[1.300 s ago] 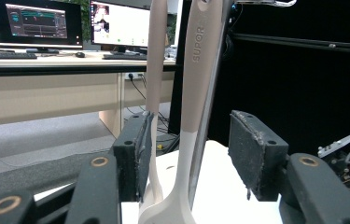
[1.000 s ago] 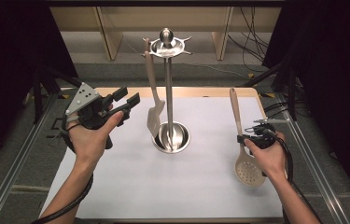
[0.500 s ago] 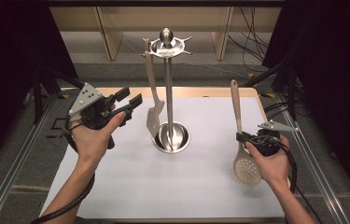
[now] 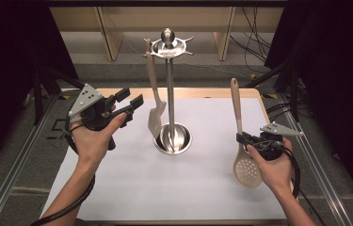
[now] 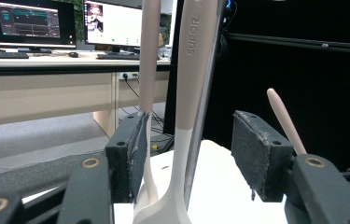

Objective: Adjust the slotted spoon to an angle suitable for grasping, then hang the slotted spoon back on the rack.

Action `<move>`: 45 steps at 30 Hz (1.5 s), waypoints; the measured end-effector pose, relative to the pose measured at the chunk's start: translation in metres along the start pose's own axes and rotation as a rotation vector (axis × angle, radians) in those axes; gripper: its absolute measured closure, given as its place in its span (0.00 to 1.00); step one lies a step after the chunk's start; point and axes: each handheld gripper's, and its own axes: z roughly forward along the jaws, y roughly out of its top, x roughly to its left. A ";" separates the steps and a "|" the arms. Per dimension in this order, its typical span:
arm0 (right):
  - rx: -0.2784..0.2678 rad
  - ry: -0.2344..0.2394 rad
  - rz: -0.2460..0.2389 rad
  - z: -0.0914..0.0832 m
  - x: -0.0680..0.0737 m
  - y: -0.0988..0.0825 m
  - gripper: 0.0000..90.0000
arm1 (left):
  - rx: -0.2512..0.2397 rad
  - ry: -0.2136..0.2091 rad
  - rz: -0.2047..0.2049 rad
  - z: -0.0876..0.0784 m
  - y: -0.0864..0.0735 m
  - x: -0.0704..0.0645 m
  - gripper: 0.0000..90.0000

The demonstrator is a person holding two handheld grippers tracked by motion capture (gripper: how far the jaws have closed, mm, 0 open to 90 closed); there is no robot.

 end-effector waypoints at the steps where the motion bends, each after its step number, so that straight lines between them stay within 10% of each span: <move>1: -0.012 -0.001 -0.018 0.000 -0.001 0.000 0.88 | 0.000 -0.001 0.001 0.000 0.000 0.000 0.50; 4: 0.002 0.003 0.034 -0.002 0.004 0.001 0.88 | 0.003 -0.004 0.004 0.000 -0.001 -0.002 0.50; 25: -0.070 0.069 -0.116 -0.002 0.033 0.009 0.88 | -0.004 -0.027 0.005 -0.001 0.001 -0.013 0.48; 26: -0.049 0.083 -0.066 -0.004 0.038 0.009 0.88 | -0.005 -0.029 0.007 0.000 0.001 -0.013 0.48; 45: -0.095 0.135 -0.136 -0.003 0.056 0.015 0.88 | 0.008 -0.055 0.036 0.011 -0.002 -0.023 0.50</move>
